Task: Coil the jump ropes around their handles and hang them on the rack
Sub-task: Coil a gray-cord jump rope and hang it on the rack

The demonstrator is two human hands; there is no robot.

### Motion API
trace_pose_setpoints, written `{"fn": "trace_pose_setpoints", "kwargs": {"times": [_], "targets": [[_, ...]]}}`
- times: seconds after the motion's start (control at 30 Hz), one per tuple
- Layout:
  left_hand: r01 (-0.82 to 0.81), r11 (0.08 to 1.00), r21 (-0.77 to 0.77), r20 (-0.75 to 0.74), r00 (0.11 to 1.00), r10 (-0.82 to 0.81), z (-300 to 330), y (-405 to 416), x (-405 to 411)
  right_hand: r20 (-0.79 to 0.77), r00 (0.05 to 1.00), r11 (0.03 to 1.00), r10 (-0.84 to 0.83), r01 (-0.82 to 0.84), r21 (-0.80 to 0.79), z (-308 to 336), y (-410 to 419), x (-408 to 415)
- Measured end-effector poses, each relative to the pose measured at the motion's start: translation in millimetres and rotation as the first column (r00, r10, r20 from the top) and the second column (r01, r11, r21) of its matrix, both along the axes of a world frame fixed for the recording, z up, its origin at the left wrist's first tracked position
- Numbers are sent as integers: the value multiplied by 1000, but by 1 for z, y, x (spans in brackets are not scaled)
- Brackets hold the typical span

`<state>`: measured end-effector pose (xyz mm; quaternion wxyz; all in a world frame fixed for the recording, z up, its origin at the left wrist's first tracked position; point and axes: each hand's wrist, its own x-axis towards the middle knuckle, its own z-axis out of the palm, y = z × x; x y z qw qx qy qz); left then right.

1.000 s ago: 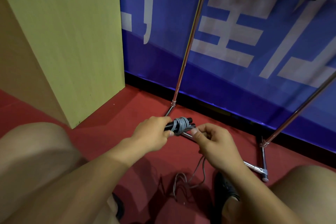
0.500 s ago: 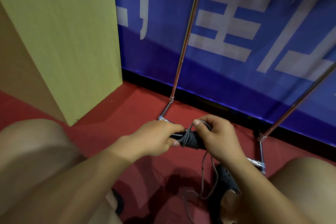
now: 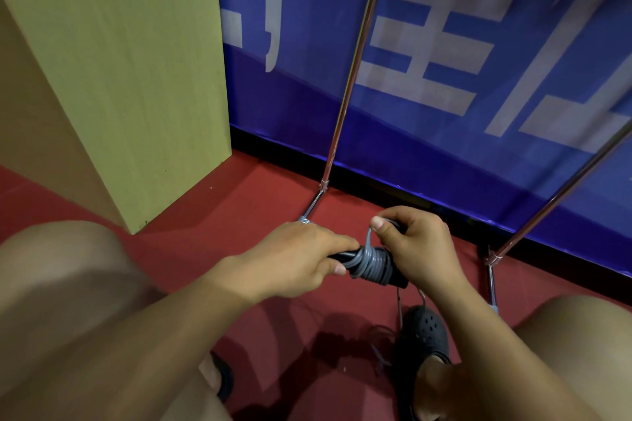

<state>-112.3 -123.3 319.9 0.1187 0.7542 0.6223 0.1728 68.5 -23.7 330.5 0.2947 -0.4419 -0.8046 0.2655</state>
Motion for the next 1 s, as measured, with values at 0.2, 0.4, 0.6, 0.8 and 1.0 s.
{"fn": "trace_pose_setpoints", "kwargs": {"times": [0.2, 0.4, 0.6, 0.8, 1.0], "targets": [[7, 1000, -22, 113, 994, -5, 6, -3, 0, -145, 989, 982, 38, -64, -179, 7, 7, -1], [115, 975, -189, 539, 842, 6, 5, -9, 5, -344, 933, 807, 106, -283, -518, 20, 11, 8], [177, 979, -102, 746, 664, -42, 16, -13, 8, -448, 892, 804, 53, -304, -511, 10, 4, 5], [-26, 997, -72, 791, 607, 73, 15, -5, 11, -318, 945, 923, 80, -190, -334, -2, -10, -6], [-218, 971, -101, 759, 614, 217, 7, 0, 7, -203, 964, 907, 175, -238, -348, -8, -18, -10]]}}
